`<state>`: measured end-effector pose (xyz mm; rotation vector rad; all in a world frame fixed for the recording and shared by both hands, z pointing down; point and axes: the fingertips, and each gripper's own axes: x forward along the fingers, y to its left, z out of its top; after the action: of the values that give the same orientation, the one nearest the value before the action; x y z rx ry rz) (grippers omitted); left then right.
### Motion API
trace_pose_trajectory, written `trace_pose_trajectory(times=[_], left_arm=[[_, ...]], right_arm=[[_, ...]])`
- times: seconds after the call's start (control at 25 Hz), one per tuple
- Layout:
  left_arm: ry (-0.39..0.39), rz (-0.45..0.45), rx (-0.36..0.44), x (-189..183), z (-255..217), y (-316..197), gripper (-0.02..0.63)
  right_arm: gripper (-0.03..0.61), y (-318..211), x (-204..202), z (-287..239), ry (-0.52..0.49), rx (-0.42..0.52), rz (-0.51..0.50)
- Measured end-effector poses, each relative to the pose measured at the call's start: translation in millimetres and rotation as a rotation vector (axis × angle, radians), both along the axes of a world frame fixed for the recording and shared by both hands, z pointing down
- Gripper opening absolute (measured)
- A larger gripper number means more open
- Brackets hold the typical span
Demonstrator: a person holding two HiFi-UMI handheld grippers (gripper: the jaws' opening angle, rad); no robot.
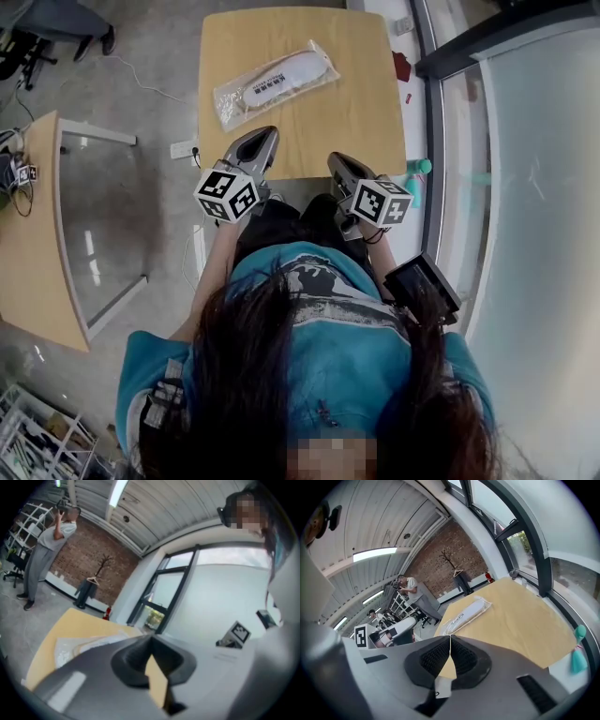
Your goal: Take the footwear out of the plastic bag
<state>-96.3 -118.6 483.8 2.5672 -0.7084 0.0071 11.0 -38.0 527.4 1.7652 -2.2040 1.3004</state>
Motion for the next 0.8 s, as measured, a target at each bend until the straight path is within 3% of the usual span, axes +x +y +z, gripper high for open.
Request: trace_pose_trajectory(times=[0.16, 0.36, 0.68, 0.8], left_arm=[[-0.007, 0.038, -0.016, 21, 7, -3, 0.003], [-0.018, -0.002, -0.031, 34, 13, -17, 0.003], [-0.025, -0.147, -0.069, 43, 18, -56, 0.003], [-0.029, -0.182, -0.099, 47, 23, -61, 0.003]], right_arm=[[0.014, -5, 22, 3, -0.001, -0.020, 0.045], [0.014, -31, 59, 7, -0.001, -0.027, 0.075], [0.016, -102, 110, 33, -0.159, -0.095, 0.035], [0.080, -133, 125, 54, -0.264, -0.134, 0.036]])
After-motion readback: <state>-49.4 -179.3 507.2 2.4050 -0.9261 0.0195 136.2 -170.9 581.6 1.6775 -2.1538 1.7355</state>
